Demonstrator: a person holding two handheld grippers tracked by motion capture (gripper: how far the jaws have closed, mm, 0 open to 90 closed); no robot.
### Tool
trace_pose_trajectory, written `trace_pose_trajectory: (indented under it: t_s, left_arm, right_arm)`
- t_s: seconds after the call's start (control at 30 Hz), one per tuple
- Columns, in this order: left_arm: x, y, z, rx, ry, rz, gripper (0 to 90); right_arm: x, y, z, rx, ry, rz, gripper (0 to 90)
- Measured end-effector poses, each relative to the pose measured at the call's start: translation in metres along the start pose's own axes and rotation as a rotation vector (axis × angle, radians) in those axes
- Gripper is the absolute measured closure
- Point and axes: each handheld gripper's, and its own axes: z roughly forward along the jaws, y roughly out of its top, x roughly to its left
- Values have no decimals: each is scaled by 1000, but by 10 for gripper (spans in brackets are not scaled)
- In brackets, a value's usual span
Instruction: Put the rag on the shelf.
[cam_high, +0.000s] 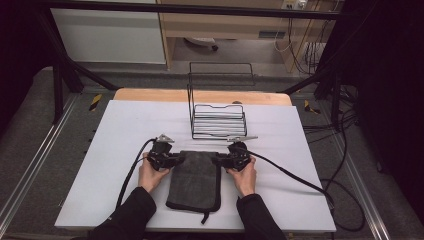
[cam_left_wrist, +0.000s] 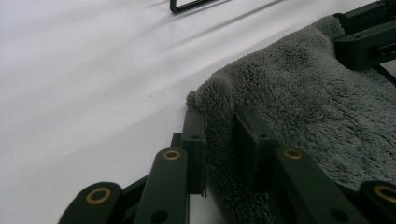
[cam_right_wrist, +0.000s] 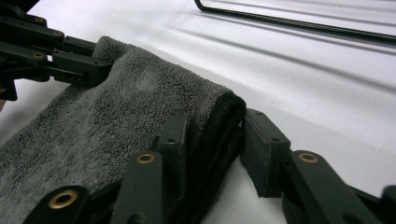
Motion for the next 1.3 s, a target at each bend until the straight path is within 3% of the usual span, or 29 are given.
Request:
trace_pose_trajectory:
  t_s: [0.1, 0.27, 0.57, 0.8, 0.93, 1.1, 1.3]
  left_arm:
    - [1, 0, 0, 0, -7, -11, 743]
    - [2, 0, -2, -5, -15, -30, 785]
    - [5, 2, -15, -56, -53, -66, 805]
    - [-2, 3, -35, -125, -68, -41, 804]
    - [-8, 4, -44, -153, -61, -5, 803]
    - [-15, 4, -57, -191, -76, 7, 803]
    - [-25, 5, -70, -228, -66, 28, 804]
  right_arm:
    - [0, 0, 1, 11, 22, 28, 736]
    - [-1, 1, 0, 18, 29, 41, 777]
    - [2, 4, -9, -17, 47, 27, 786]
    - [14, 4, -28, -111, 70, -24, 785]
    - [20, 1, -36, -149, 72, -61, 786]
    - [24, 1, -47, -185, 89, -85, 786]
    - [29, 1, -58, -224, 109, -98, 786]
